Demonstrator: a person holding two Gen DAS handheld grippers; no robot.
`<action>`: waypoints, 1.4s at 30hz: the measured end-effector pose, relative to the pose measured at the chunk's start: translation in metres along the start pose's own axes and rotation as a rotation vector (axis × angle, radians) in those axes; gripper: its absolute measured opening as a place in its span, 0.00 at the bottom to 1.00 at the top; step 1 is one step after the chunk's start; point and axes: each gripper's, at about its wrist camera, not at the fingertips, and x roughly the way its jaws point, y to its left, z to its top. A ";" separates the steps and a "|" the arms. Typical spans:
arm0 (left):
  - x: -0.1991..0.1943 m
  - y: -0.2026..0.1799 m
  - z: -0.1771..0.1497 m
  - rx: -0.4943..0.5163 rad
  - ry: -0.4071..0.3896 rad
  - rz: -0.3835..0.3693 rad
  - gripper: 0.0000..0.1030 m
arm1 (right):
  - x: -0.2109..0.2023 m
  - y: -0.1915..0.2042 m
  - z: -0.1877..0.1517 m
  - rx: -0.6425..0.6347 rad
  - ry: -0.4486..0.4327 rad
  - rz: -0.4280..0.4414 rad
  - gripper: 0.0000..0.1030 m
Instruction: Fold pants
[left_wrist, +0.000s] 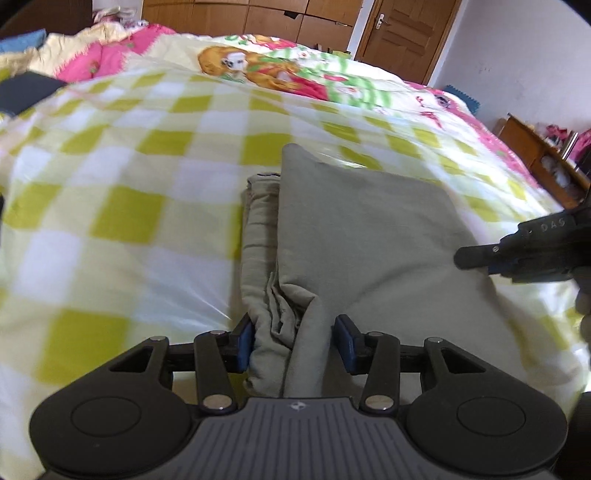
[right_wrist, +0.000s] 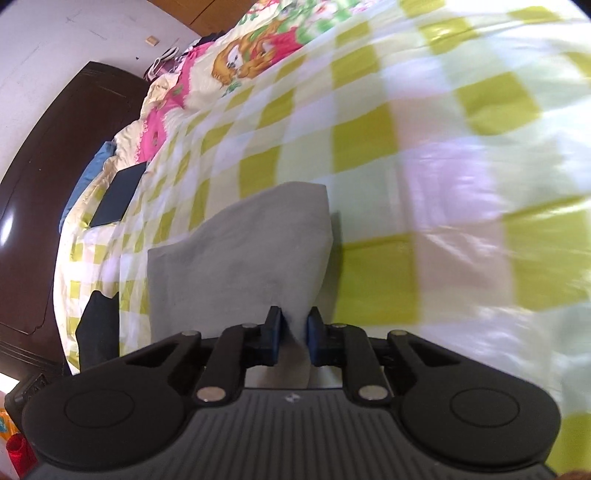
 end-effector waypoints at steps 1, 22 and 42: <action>0.000 -0.010 -0.004 -0.002 0.005 -0.017 0.55 | -0.008 -0.005 -0.002 0.000 -0.008 -0.013 0.15; -0.002 -0.113 0.014 0.158 -0.097 0.106 0.55 | -0.067 -0.028 -0.052 -0.147 -0.203 -0.179 0.37; 0.050 -0.108 0.019 0.186 -0.030 0.169 0.64 | -0.039 -0.031 -0.044 -0.161 -0.202 -0.217 0.51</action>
